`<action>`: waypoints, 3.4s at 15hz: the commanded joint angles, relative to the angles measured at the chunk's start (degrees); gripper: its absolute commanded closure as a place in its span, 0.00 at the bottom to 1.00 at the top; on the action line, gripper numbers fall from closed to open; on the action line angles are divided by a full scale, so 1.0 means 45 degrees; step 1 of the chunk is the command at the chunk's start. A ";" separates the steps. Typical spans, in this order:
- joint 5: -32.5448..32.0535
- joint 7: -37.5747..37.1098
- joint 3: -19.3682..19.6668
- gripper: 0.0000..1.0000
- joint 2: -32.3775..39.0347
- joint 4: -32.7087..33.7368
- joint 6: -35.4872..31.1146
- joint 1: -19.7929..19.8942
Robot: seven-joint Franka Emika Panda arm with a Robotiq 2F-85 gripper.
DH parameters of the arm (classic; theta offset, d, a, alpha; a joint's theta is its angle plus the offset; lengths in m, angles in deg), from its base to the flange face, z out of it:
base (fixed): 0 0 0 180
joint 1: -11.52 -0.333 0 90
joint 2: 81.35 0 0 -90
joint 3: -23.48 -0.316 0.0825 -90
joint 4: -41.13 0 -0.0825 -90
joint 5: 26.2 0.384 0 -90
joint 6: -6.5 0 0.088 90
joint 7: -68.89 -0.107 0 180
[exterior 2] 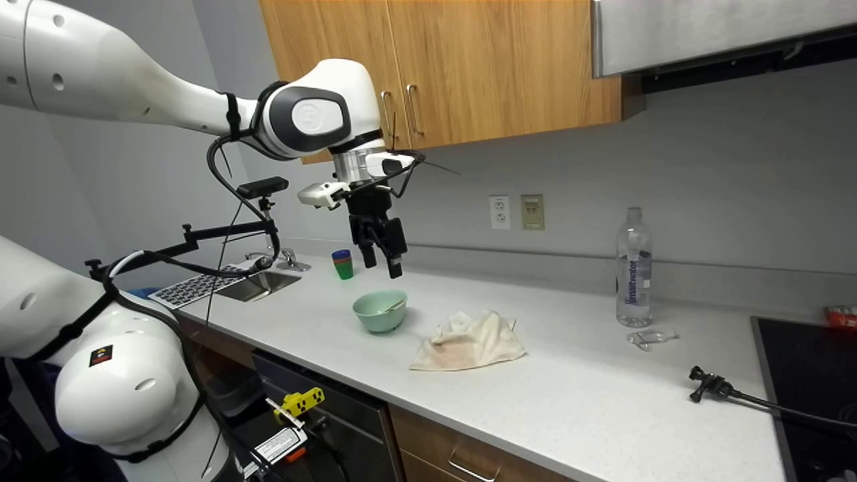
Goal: Use the wooden spatula to stir the contents in the green bowl
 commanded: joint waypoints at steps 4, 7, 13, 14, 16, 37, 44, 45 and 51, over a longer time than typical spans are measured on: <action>0.0011 0.0005 -0.0016 0.00 0.0005 0.0024 0.0029 0.0015; 0.0011 0.0005 -0.0016 0.00 0.0005 0.0024 0.0029 0.0015; 0.0011 0.0005 -0.0016 0.00 0.0005 0.0024 0.0029 0.0015; 0.0011 0.0005 -0.0016 0.00 0.0005 0.0024 0.0029 0.0015; 0.0011 0.0005 -0.0016 0.00 0.0005 0.0024 0.0029 0.0015; 0.0230 0.1178 -0.0515 0.00 0.1266 -0.0054 -0.1557 -0.1068; 0.0262 0.4314 -0.0548 0.00 0.2739 0.0279 -0.2697 -0.2300; 0.0182 0.4734 -0.0638 0.00 0.2847 0.0297 -0.2659 -0.2475; 0.0031 0.5276 -0.0974 0.00 0.2957 0.0136 -0.2635 -0.2797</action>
